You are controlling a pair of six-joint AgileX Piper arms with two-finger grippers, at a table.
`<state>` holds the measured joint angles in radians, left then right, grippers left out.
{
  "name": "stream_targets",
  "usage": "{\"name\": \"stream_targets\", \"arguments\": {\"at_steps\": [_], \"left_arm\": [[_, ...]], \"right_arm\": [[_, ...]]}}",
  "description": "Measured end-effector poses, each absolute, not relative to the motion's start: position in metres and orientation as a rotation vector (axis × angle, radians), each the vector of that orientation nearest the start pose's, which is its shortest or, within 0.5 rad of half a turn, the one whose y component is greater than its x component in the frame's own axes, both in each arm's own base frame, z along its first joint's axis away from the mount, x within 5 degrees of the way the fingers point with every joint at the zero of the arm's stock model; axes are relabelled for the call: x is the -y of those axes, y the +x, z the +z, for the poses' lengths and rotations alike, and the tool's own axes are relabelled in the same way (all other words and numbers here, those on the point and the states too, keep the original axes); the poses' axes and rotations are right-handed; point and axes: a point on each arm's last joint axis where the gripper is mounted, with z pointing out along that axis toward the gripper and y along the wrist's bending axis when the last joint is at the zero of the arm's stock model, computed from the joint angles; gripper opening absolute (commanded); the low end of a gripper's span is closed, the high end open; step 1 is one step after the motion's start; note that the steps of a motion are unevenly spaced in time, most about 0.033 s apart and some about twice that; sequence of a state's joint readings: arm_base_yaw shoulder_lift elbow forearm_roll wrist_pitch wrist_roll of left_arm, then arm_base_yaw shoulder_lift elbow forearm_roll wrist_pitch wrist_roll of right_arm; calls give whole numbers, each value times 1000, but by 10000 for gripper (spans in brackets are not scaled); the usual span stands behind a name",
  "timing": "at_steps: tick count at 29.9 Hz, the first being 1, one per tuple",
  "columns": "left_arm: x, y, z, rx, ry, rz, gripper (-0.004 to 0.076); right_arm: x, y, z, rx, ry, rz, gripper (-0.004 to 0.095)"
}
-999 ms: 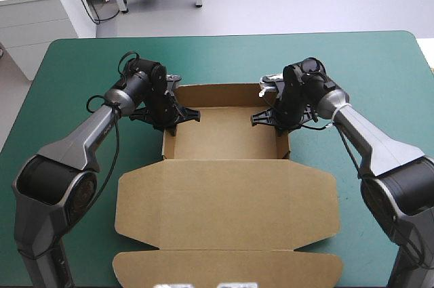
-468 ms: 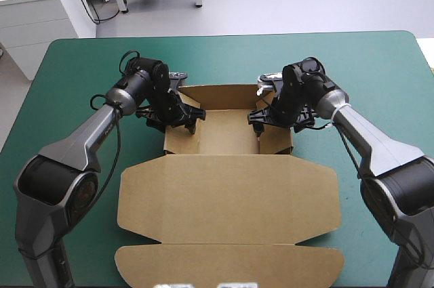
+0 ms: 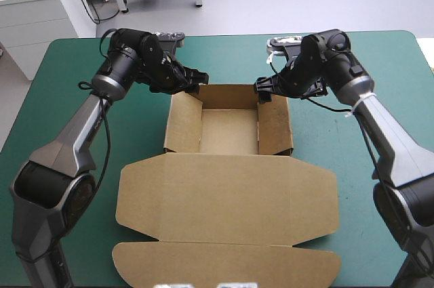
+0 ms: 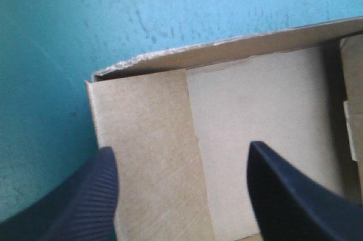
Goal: Fold the box
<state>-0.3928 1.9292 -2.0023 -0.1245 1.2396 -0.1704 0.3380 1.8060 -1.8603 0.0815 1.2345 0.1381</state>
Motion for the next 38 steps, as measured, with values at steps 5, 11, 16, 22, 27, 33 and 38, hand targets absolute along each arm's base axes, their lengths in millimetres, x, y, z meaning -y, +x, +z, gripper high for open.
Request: {"name": "stream_targets", "arguments": {"at_steps": [5,11,16,22,27,33,38], "left_arm": [[159,361,400,-2548,351,-325,-8],[137,311,451,-2415,386,-330,-8],[113,252,463,-2388,391,-332,-8],[83,180,437,-2425,436,-308,-8],[61,126,405,-2445,443,-302,-8],[42,80,367,-2448,445,-301,-8],[31,53,347,-2412,444,-307,-8]], "right_arm": [[-127,336,409,-2563,-266,308,903],[-118,305,427,-2521,-293,337,901],[-113,290,401,-2620,-295,317,901],[-116,296,378,-2658,-266,325,901],[-121,312,365,-2659,-221,335,901],[-129,336,336,-2717,-189,326,901],[-137,358,318,-2747,-166,322,901]]}}
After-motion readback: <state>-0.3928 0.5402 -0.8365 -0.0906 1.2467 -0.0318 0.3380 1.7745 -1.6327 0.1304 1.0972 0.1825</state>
